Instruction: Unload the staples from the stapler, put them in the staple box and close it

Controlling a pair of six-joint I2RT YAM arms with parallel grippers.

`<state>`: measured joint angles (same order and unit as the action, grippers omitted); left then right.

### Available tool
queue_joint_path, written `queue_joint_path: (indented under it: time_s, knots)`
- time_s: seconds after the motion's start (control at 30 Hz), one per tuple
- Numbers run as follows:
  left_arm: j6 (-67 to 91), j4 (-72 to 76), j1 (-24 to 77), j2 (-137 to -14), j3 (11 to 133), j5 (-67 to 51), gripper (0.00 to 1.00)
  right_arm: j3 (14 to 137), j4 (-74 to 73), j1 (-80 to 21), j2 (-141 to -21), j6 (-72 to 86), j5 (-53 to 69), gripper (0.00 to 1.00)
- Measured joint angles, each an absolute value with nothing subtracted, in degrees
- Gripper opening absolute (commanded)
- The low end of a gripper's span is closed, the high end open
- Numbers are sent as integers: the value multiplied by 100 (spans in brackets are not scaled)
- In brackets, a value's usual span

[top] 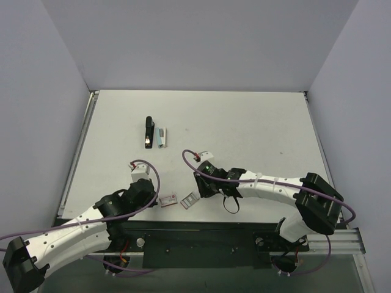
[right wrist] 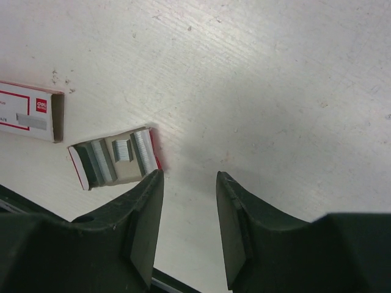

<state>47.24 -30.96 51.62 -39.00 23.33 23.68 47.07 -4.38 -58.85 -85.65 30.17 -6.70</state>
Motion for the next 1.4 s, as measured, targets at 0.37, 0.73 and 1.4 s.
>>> queue_joint_path:
  time_s: [0.37,0.73,1.4]
  knots:
    - [4788,-3015,5162,-3879,2196,2320,0,4727,-309,-5848,-8886,3011,-207,23]
    - [4890,-3020,5162,-4178,2086,2320,0,4921,-257,-5846,-9198,2993,16,23]
    - [4886,-2936,5162,-4296,2060,2274,0,5113,-213,-5846,-9553,2991,97,18]
